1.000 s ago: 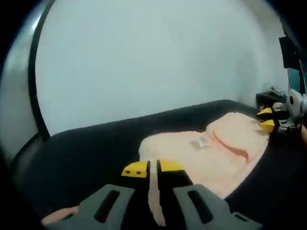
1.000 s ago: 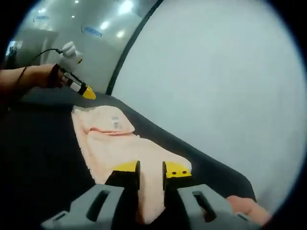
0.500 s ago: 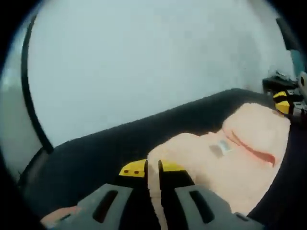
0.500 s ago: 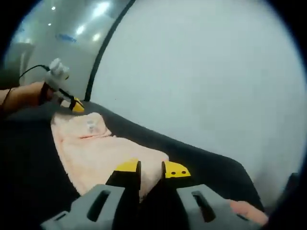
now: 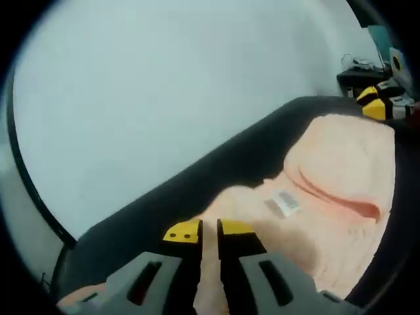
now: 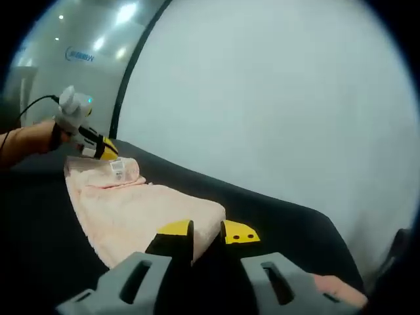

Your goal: Fold the towel on the table until its edges align and the towel forms a compact rectangular stack.

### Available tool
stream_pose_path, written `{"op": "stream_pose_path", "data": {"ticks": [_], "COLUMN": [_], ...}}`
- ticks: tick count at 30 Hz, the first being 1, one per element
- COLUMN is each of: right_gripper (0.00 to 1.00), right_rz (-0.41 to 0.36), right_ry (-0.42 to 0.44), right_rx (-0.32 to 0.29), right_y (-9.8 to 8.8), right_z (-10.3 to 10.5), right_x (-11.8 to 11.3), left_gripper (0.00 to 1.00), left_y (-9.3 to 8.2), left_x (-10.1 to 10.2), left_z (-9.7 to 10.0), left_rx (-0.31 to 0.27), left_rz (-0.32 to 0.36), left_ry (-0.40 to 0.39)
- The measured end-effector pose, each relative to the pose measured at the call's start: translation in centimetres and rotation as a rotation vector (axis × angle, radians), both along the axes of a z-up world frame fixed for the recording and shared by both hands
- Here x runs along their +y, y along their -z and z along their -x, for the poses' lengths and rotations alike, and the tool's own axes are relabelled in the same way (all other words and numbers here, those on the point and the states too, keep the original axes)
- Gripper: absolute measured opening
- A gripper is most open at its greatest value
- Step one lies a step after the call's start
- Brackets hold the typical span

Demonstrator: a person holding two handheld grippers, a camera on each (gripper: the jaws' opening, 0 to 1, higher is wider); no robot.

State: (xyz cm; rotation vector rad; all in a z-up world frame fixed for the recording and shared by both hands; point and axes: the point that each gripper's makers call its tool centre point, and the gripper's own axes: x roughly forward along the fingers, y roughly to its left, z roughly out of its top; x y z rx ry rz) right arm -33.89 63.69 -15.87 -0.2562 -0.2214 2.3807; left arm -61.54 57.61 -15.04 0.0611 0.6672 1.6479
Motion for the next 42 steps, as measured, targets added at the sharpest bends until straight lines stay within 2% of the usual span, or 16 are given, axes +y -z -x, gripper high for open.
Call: {"op": "stream_pose_path", "data": {"ticks": [4, 6, 8, 11, 12, 18, 20, 21, 23, 24, 27, 30, 32, 37, 41, 42], "right_gripper": [0.14, 0.14, 0.14, 0.14, 0.14, 0.14, 0.14, 0.14, 0.14, 0.14, 0.14, 0.14, 0.14, 0.14, 0.14, 0.14], "right_rz": [-0.023, -0.028, -0.027, -0.024, -0.024, -0.037, -0.039, -0.04, -0.042, -0.044, -0.05, -0.047, -0.046, -0.039, -0.04, -0.043], "right_ry": [-0.012, -0.013, -0.006, 0.002, 0.001, -0.001, -0.011, -0.015, -0.023, -0.026, -0.033, -0.04, -0.037, -0.036, -0.045, -0.045], "right_rx": [-0.02, -0.025, -0.023, 0.002, 0.009, -0.016, -0.002, 0.0, -0.013, -0.023, -0.044, -0.041, -0.04, -0.035, -0.058, -0.064], "right_y": [-0.2, -0.2, -0.3, -0.7, -0.8, -0.7, -1.1, -1.1, -1.0, -0.9, -0.6, -0.5, -0.5, -0.5, -0.2, -0.1], "right_z": [0.4, 0.5, 0.2, -0.1, 0.0, 0.3, 0.4, 0.6, 0.8, 0.9, 0.9, 0.9, 0.8, 0.7, 1.2, 1.2], "right_x": [-0.2, -0.1, 0.0, 0.2, 0.2, 0.1, -0.2, -0.3, -0.5, -0.7, -1.0, -0.9, -0.9, -0.9, -1.1, -1.1], "left_gripper": [0.12, 0.15, 0.27, 0.36, 0.38, 0.43, 0.43, 0.42, 0.41, 0.39, 0.34, 0.23, 0.09, 0.09, 0.11, 0.15], "left_y": [1.0, 1.6, 2.7, 3.8, 3.8, -0.7, -0.7, -0.1, 1.7, 2.6, 3.8, 5.0, 4.1, 1.3, 1.1, 1.8], "left_x": [0.3, 0.7, 1.0, 1.6, 2.3, 1.2, 0.8, 0.5, 0.1, 0.0, 0.6, 1.7, 1.3, 0.8, 1.2, 1.2], "left_z": [-1.9, -4.0, -5.0, -4.7, -4.9, -5.8, -5.8, -6.2, -5.7, -5.3, -6.6, -5.7, -5.8, -6.8, -9.0, -8.8], "left_rx": [-0.087, -0.335, -0.51, -0.518, -0.568, -0.913, -1.005, -0.97, -0.783, -0.729, -0.755, -0.588, -0.49, -0.402, -0.515, -0.507], "left_rz": [0.104, 0.095, 0.116, 0.125, 0.131, -0.084, -0.12, -0.095, -0.049, -0.017, 0.029, 0.076, 0.067, 0.022, 0.029, 0.059], "left_ry": [0.074, 0.136, 0.136, 0.118, 0.139, 0.131, 0.087, 0.093, 0.012, -0.021, 0.005, -0.018, -0.03, -0.023, 0.044, 0.044]}}
